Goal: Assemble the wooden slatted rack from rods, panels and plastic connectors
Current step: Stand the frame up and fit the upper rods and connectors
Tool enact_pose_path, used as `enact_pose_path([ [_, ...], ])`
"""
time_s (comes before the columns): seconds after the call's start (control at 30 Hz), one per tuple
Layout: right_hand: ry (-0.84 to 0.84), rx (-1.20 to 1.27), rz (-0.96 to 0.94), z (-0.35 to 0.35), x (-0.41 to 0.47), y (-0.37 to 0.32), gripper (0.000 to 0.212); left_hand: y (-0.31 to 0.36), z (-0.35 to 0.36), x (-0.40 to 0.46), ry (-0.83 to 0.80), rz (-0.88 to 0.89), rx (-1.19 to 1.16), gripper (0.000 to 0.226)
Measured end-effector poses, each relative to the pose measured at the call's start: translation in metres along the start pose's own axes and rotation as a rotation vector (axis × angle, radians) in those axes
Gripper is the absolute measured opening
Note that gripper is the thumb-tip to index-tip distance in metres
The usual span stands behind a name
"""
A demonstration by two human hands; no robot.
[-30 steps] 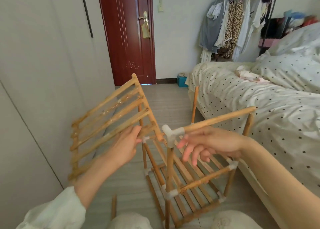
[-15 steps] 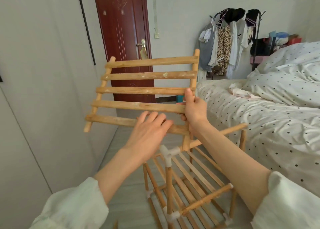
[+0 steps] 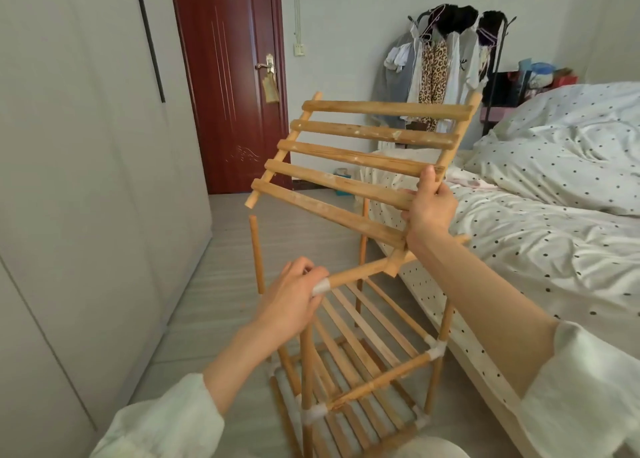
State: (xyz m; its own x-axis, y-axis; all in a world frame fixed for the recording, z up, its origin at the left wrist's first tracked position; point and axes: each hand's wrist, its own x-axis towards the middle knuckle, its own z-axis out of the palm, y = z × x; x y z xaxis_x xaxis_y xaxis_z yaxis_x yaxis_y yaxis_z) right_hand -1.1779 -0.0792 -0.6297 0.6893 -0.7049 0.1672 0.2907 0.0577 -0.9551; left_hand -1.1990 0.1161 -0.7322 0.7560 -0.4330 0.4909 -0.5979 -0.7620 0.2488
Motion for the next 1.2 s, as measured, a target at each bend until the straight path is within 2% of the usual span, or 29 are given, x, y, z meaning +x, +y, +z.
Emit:
enact_pose_path([
  [0.1,-0.015,0.002,0.038,-0.005,0.007,0.003,0.034,-0.023,-0.01,-0.005,-0.008,-0.034,0.007,0.025],
  [0.3,-0.085,-0.017,0.182,0.0,0.012,0.005,0.035,-0.07,-0.038,-0.029,0.005,-0.216,-0.029,0.024],
  [0.47,-0.143,-0.027,0.107,0.011,0.013,0.011,0.031,-0.088,-0.049,-0.036,-0.048,-0.21,-0.034,0.009],
  [0.63,-0.2,-0.082,0.087,0.023,0.015,0.012,0.033,-0.094,-0.052,-0.032,-0.12,-0.229,-0.004,0.007],
  [0.7,-0.214,-0.087,0.162,0.026,0.017,0.015,0.034,-0.1,-0.053,-0.036,-0.096,-0.269,-0.065,0.018],
  [0.87,-0.26,-0.067,0.392,0.025,0.036,0.028,0.034,-0.107,-0.065,-0.051,-0.006,-0.546,-0.644,0.076],
  [0.93,-0.297,-0.096,0.437,0.023,0.042,0.033,0.035,-0.111,-0.067,-0.058,-0.026,-0.607,-0.782,0.086],
  [1.0,-0.334,-0.141,0.465,0.02,0.046,0.036,0.036,-0.112,-0.063,-0.06,0.058,-0.679,-0.922,0.098],
  [1.1,-0.382,-0.204,0.472,0.017,0.05,0.041,0.038,-0.11,-0.054,-0.05,0.42,-0.834,-0.951,0.062],
  [1.13,-0.401,-0.215,0.471,0.017,0.052,0.042,0.038,-0.11,-0.054,-0.043,0.46,-0.871,-0.929,0.059],
  [1.2,-0.44,-0.235,0.468,0.017,0.055,0.044,0.04,-0.111,-0.052,-0.031,0.417,-0.888,-0.939,0.058],
])
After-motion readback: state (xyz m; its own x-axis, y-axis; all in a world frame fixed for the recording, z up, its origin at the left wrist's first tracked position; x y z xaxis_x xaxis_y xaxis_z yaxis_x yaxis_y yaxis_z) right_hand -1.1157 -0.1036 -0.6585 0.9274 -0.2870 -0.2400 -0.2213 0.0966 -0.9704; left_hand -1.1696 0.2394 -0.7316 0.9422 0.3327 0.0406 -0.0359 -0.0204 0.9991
